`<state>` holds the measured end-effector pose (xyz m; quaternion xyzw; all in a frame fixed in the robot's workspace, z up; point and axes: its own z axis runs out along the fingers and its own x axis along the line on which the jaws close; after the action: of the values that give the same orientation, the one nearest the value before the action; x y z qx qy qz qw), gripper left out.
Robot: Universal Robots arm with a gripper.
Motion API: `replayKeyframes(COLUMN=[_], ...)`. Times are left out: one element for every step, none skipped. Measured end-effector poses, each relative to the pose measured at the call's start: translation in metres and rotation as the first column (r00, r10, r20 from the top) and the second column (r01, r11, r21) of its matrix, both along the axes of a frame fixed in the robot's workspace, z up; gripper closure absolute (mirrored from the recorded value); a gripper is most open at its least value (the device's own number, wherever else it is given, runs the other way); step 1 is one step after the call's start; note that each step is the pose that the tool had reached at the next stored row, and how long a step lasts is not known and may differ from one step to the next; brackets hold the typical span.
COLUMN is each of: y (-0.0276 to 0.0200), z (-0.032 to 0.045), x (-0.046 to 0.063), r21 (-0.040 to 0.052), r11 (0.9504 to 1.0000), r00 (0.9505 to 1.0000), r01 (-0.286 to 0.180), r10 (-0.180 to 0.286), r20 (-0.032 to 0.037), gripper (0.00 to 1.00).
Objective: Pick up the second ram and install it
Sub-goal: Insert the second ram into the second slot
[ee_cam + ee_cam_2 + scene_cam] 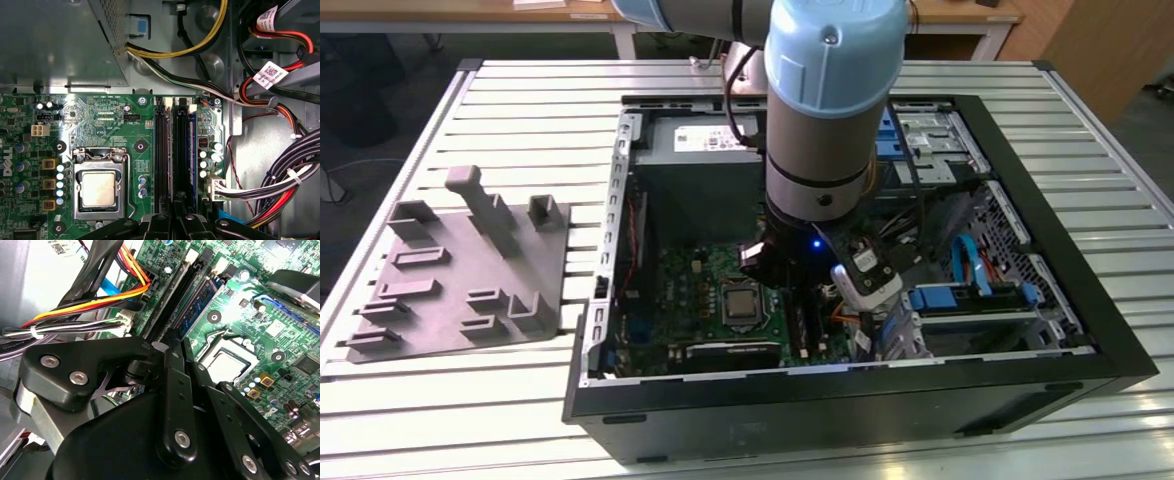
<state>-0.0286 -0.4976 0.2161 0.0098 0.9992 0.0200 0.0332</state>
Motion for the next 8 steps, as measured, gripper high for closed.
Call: replayKeyframes(y=[0.0003,0.0007,0.0011,0.0011,0.0011,0.0011,0.0010,0.0009], z=[0.0001,0.0001,0.0000,0.0000,0.0000,0.0001,0.0006,0.0013], x=[0.0001,0.0001,0.0001,0.0000,0.0000,0.0000,0.0000,-0.0001], r21=[0.0005,0.0007,0.0016,0.0021,0.0022,0.0024,0.0027,0.0028], r11=[1.0000,1.0000,1.0000,1.0000,1.0000,1.0000,1.0000,1.0000], r00=[1.0000,1.0000,1.0000,1.0000,1.0000,1.0000,1.0000,1.0000], r01=[0.000,0.000,0.000,0.000,0.000,0.000,0.000,0.000], r10=[0.000,0.000,0.000,0.000,0.000,0.000,0.000,0.000], r20=[-0.0001,-0.0001,0.0000,0.0000,0.0000,0.0000,0.0000,0.0000], gripper=[0.86,0.86,0.86,0.86,0.86,0.86,0.86,0.86])
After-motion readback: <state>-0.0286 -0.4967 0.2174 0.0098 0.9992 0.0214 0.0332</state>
